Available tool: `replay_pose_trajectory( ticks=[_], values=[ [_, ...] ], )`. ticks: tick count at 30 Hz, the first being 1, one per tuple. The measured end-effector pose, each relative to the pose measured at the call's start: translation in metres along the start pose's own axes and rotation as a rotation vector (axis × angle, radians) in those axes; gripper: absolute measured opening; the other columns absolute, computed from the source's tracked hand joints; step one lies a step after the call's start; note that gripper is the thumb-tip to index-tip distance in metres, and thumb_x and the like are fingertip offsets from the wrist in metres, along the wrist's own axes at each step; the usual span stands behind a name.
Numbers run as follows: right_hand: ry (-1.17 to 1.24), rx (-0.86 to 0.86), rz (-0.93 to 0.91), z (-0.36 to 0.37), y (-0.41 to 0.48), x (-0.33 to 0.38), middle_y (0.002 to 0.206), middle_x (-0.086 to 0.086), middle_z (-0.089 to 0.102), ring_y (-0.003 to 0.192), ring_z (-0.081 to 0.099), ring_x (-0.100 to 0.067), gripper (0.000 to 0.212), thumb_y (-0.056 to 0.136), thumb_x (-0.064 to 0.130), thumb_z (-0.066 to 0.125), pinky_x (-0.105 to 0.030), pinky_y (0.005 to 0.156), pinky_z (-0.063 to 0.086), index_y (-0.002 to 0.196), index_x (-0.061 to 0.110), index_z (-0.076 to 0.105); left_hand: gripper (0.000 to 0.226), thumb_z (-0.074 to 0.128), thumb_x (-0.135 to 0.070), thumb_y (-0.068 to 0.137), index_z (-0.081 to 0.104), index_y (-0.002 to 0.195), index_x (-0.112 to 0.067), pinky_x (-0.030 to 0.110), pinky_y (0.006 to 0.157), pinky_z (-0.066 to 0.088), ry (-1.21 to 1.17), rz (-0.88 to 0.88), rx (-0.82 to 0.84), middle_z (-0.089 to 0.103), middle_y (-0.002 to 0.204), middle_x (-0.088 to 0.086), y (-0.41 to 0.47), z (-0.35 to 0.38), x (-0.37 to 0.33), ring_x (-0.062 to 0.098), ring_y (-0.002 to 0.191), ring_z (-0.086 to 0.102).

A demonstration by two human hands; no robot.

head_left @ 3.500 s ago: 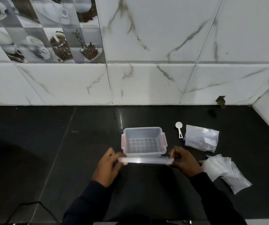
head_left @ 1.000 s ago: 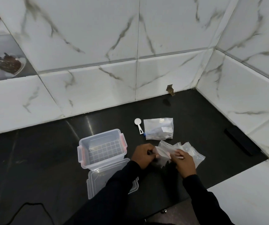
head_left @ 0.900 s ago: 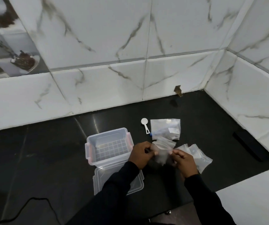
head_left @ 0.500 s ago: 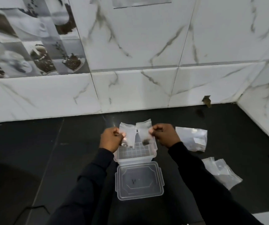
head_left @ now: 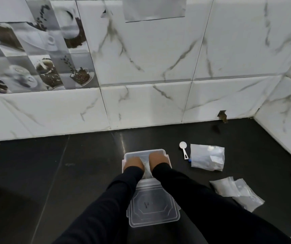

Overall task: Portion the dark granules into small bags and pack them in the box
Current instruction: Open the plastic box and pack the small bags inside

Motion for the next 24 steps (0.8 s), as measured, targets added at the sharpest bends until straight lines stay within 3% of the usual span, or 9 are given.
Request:
replay_pose_trajectory(
  ticks=[5,9,11,14,16,19,22,24],
  values=[
    [-0.191,-0.021,-0.110,0.002,-0.006,0.014,0.108,-0.003,0.069,0.103,0.065,-0.023,0.021,0.099,0.014,0.046,-0.034,0.087,0.049,0.102,0.013,0.067,0.035,0.038,-0.015,0.103,0.055,0.132,-0.007,0.031,0.098,0.048,0.242,0.061,-0.103,0.057,0.137,0.010,-0.001,-0.005,-0.007,0.023,0.123,0.058],
    [-0.208,0.092,-0.171,0.014,-0.002,0.015,0.118,-0.007,0.067,0.113,0.061,-0.025,0.023,0.100,0.016,0.046,-0.036,0.098,0.045,0.109,0.010,0.066,0.033,0.037,-0.010,0.103,0.054,0.131,-0.006,0.030,0.095,0.049,0.422,0.158,-0.155,0.057,0.136,0.010,0.001,-0.005,-0.018,0.022,0.120,0.060],
    [-0.129,0.085,-0.169,0.008,-0.006,0.012,0.123,-0.008,0.064,0.117,0.059,-0.026,0.024,0.099,0.014,0.047,-0.036,0.099,0.045,0.113,0.008,0.065,0.030,0.040,-0.007,0.101,0.061,0.122,-0.008,0.028,0.093,0.048,0.431,0.152,-0.151,0.064,0.126,0.007,0.001,-0.005,-0.018,0.022,0.116,0.062],
    [0.205,-0.086,-0.111,-0.024,-0.024,-0.009,0.117,-0.012,0.060,0.110,0.061,-0.029,0.022,0.094,0.009,0.048,-0.035,0.088,0.049,0.109,0.006,0.064,0.023,0.047,-0.007,0.095,0.062,0.112,-0.007,0.029,0.086,0.049,0.316,0.139,-0.204,0.069,0.114,0.009,-0.003,-0.019,-0.027,0.026,0.107,0.065],
    [0.444,-0.246,-0.016,-0.035,-0.047,-0.046,0.103,-0.009,0.059,0.093,0.064,-0.026,0.017,0.092,0.013,0.048,-0.029,0.075,0.047,0.094,0.011,0.065,0.018,0.049,-0.007,0.092,0.058,0.108,-0.006,0.035,0.076,0.052,0.234,0.220,-0.308,0.070,0.105,0.013,-0.017,-0.033,-0.048,0.031,0.097,0.069],
    [0.775,-0.404,0.241,-0.009,-0.095,-0.126,0.081,-0.001,0.062,0.074,0.058,-0.017,0.020,0.093,0.024,0.055,-0.027,0.066,0.041,0.075,0.017,0.061,0.008,0.048,-0.014,0.093,0.055,0.095,-0.011,0.037,0.065,0.048,0.065,0.484,-0.393,0.069,0.089,0.011,-0.048,-0.037,-0.100,0.031,0.082,0.068],
    [0.940,-0.459,0.581,0.041,-0.148,-0.210,0.075,0.000,0.063,0.078,0.062,-0.021,0.023,0.094,0.027,0.058,-0.031,0.069,0.043,0.074,0.016,0.063,0.011,0.057,-0.027,0.089,0.058,0.084,-0.017,0.039,0.070,0.053,-0.157,0.700,-0.205,0.068,0.082,0.004,-0.067,0.002,-0.155,0.026,0.076,0.064],
    [0.999,-0.479,0.787,0.071,-0.175,-0.255,0.077,-0.003,0.063,0.084,0.063,-0.028,0.021,0.092,0.022,0.055,-0.031,0.072,0.041,0.078,0.010,0.065,0.010,0.062,-0.028,0.085,0.064,0.088,-0.018,0.040,0.079,0.055,-0.229,0.733,-0.016,0.072,0.089,0.004,-0.069,0.046,-0.186,0.024,0.083,0.067]
  ],
)
Point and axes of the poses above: each hand's wrist, its own y-axis towards the middle knuckle, its own z-axis out of the palm, x = y × z, the point moved 8 cm from there along y, towards the middle knuckle
